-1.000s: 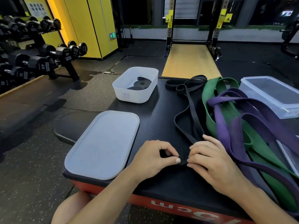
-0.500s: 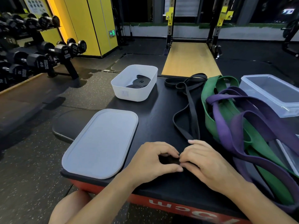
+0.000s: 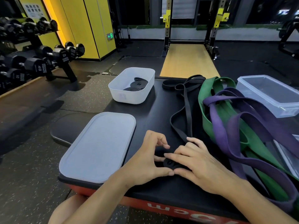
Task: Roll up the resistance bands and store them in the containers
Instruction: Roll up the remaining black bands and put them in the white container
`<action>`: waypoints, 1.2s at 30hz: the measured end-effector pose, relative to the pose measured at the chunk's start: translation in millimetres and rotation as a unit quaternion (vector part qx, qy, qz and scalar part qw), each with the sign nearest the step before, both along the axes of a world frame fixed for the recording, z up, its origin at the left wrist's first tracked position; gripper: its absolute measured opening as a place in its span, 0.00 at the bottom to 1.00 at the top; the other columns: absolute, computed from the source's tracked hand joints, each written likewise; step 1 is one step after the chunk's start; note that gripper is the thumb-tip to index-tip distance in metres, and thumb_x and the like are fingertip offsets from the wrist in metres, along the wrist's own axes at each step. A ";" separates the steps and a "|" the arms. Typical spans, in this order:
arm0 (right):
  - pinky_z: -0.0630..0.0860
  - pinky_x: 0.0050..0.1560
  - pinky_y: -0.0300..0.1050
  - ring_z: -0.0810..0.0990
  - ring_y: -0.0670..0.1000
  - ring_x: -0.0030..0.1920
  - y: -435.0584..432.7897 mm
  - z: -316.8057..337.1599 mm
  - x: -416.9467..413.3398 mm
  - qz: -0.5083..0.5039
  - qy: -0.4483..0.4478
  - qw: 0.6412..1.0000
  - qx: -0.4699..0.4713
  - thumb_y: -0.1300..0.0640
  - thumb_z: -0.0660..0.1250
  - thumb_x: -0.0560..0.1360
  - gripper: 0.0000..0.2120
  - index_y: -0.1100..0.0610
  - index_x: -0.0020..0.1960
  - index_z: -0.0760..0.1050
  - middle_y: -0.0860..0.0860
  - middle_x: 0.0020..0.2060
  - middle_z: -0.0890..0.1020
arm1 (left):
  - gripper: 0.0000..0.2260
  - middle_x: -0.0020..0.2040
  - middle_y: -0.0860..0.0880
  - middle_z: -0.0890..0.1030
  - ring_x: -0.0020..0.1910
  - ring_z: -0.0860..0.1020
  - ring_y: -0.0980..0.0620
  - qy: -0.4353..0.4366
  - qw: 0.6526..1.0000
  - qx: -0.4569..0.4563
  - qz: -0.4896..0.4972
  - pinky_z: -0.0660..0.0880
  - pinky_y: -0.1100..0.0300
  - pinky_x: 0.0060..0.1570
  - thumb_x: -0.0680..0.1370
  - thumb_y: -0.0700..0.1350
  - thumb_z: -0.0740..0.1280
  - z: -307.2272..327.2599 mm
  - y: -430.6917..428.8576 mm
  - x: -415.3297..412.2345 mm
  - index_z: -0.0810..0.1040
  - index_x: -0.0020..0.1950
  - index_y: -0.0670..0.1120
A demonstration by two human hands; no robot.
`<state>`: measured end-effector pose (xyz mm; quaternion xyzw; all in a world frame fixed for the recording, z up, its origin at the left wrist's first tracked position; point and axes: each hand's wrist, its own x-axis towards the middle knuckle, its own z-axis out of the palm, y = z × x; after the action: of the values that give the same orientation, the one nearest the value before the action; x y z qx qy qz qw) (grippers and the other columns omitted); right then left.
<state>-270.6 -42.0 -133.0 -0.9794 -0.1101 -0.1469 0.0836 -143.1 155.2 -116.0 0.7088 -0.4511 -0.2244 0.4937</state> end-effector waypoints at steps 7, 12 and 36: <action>0.46 0.80 0.48 0.71 0.37 0.62 3.2 3.7 1.1 -0.007 0.013 0.999 0.052 0.40 0.60 0.81 0.18 0.42 0.68 0.72 0.35 0.58 0.71 | 0.27 0.64 0.48 0.73 0.70 0.74 0.53 0.015 1.000 -0.004 -0.011 0.79 0.60 0.61 0.71 0.43 0.82 0.5 -1.0 2.4 0.67 0.57 0.57; 0.52 0.80 0.51 0.73 0.39 0.56 6.4 -2.1 5.1 -0.066 -0.038 0.995 0.059 0.36 0.62 0.80 0.16 0.45 0.60 0.73 0.36 0.52 0.73 | 0.12 0.54 0.57 0.79 0.62 0.77 0.54 -0.081 0.995 -0.023 0.052 0.72 0.66 0.61 0.76 0.47 0.76 -1.5 -4.6 -2.1 0.76 0.55 0.54; 0.63 0.63 0.43 0.70 0.48 0.53 -20.9 13.0 -5.4 -0.093 -0.008 0.996 0.015 0.22 0.56 0.73 0.30 0.43 0.62 0.72 0.35 0.54 0.72 | 0.06 0.44 0.60 0.82 0.55 0.74 0.62 -0.097 0.987 0.059 0.113 0.65 0.72 0.47 0.75 0.54 0.76 -3.8 -13.4 -3.0 0.81 0.42 0.58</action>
<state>-276.0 -62.8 -119.9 -0.9829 -0.0173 -0.1636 0.0831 -146.1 141.9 -119.8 0.8017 -0.3998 -0.1232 0.4269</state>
